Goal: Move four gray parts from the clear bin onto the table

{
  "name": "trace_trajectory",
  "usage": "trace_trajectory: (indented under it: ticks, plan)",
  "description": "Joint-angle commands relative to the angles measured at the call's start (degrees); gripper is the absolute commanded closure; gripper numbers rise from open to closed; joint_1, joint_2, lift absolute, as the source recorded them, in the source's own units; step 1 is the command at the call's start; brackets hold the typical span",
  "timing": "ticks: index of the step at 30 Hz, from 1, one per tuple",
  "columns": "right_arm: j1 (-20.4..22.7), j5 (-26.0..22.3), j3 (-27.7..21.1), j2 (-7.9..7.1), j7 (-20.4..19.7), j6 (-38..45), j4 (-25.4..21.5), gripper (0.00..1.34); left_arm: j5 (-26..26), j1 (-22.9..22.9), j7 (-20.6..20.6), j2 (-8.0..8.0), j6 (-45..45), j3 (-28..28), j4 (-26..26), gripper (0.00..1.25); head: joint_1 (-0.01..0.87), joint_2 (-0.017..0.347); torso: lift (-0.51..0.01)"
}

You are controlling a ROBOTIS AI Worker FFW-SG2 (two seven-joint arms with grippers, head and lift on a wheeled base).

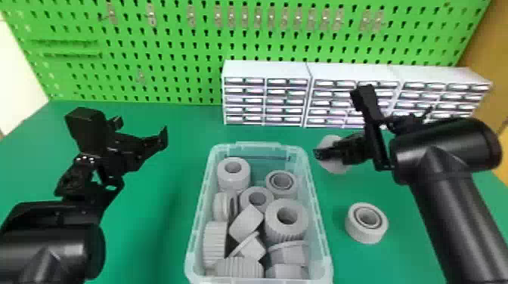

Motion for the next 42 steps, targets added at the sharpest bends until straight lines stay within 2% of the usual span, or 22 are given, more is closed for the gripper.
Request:
trace_trajectory:
  ticks: [1, 13, 18, 27, 42]
  plan:
    - [1.77, 1.82, -1.89, -0.43, -0.18, 2.16, -0.69, 1.02, 0.09, -0.24, -0.28, 0.00, 0.30, 0.02, 0.00, 0.13, 0.678, 0.034, -0.050]
    - [4.67, 6.83, -5.05, -0.96, -0.62, 4.79, -1.13, 1.02, 0.09, -0.50, -0.98, 0.00, 1.09, -0.24, 0.00, 0.13, 0.678, 0.034, -0.050]
    - [5.81, 7.27, -6.11, -1.14, -1.15, 4.97, -1.04, 1.02, 0.17, -0.50, -1.07, 0.00, 1.18, -0.42, 0.00, 0.13, 0.678, 0.034, -0.050]
    - [6.95, 12.19, -7.87, -1.14, -1.15, 7.61, -1.22, 1.02, 0.35, -0.41, -1.24, 0.00, 1.53, -0.42, 0.00, 0.13, 0.678, 0.034, -0.050]
    - [10.12, 18.08, -14.99, -2.10, -1.15, 9.72, -4.56, 1.02, 0.53, -0.32, -1.51, 0.00, 1.70, -0.42, 0.00, 0.13, 0.678, 0.034, -0.050]
